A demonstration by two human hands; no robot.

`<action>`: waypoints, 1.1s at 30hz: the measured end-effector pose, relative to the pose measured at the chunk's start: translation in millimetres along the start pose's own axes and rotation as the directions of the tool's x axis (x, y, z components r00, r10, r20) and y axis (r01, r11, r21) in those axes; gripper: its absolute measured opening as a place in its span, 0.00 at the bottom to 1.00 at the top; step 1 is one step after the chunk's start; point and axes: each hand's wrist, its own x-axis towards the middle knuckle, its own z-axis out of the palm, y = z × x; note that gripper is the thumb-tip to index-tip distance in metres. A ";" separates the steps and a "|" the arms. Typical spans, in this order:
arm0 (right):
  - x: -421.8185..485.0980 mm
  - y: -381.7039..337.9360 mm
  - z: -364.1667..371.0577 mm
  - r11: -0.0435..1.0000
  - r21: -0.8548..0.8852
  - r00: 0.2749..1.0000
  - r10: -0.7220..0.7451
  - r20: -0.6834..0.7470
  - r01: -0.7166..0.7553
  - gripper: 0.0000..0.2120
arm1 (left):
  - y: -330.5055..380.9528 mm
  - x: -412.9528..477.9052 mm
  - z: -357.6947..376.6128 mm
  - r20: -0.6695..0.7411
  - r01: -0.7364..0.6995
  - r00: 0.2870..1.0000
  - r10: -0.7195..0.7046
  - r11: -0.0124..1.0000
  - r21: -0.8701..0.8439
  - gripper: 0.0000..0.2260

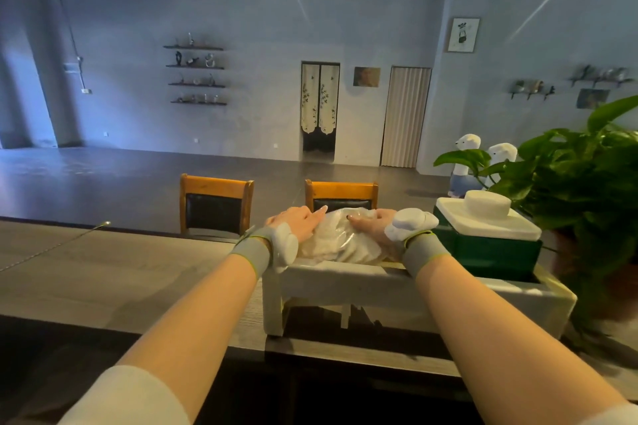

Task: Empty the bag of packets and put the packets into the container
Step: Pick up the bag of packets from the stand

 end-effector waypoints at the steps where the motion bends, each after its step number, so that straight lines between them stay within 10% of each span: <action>1: 10.5 5.9 -4.3 0.997 0.035 0.997 -0.069 -0.035 0.070 0.41 | 0.8 -5.1 -1.4 -0.022 -0.008 1.000 0.006 0.996 -0.093 0.19; 15: -89.5 21.3 -42.3 0.803 0.480 0.928 -0.235 -0.289 0.353 0.19 | 76.4 -119.6 -15.9 -0.231 -0.149 0.972 -0.041 0.653 -0.743 0.29; 25: -181.0 138.1 -43.7 0.942 0.123 0.900 -0.250 -0.357 0.311 0.12 | 95.7 -213.0 92.3 -0.259 -0.174 0.966 0.023 0.799 -0.576 0.21; 33: -225.2 224.8 -39.3 0.968 0.202 0.941 -0.078 -0.330 0.152 0.20 | 102.4 -263.6 165.9 -0.216 -0.193 0.969 0.121 0.918 -0.348 0.21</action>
